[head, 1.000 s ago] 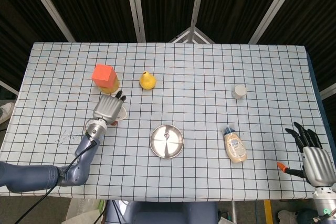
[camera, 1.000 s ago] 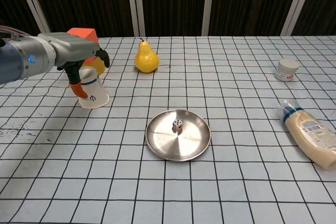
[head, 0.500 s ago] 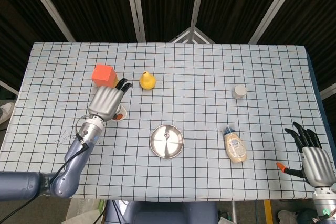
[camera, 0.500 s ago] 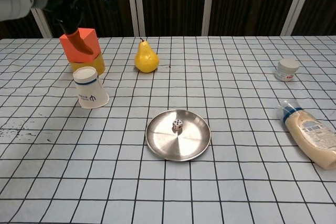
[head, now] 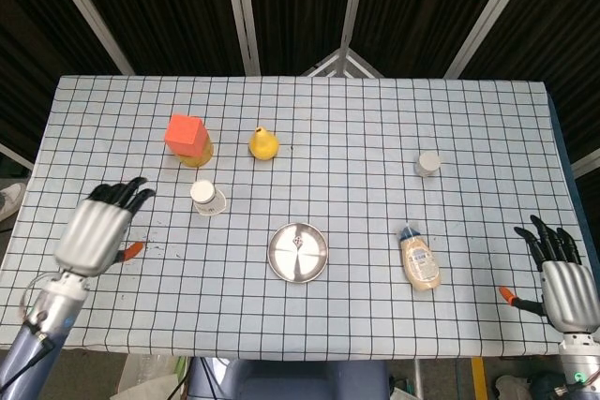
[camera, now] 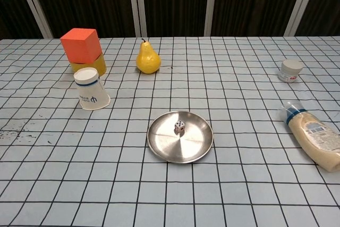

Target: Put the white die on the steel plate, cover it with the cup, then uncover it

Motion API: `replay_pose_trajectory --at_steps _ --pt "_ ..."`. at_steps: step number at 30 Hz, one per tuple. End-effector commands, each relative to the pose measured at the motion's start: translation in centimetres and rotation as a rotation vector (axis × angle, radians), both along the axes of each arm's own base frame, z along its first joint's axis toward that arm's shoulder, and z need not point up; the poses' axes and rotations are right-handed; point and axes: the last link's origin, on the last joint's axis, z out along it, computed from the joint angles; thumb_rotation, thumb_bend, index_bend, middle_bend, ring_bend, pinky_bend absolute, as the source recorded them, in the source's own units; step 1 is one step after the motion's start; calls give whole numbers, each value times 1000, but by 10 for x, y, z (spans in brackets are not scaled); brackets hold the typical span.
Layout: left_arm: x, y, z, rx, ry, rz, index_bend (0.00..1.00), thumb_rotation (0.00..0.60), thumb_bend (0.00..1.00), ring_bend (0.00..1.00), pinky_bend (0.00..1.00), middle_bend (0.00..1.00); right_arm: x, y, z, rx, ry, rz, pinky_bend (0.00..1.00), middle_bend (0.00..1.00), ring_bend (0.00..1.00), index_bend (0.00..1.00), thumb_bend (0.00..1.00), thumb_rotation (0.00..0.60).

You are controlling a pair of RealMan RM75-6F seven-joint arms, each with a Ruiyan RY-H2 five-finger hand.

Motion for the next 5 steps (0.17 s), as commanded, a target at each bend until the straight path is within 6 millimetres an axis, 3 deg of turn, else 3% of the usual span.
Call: replay_pose_trajectory --at_steps 1,5 --pt "-85 -80 -3 178 17 38 261 600 222 128 193 128 1 0 -2 -7 18 3 0 33 104 180 143 600" --pt "-105 -84 -5 179 28 90 252 600 223 103 183 117 2 -1 -3 -13 34 -4 0 33 103 180 143 600"
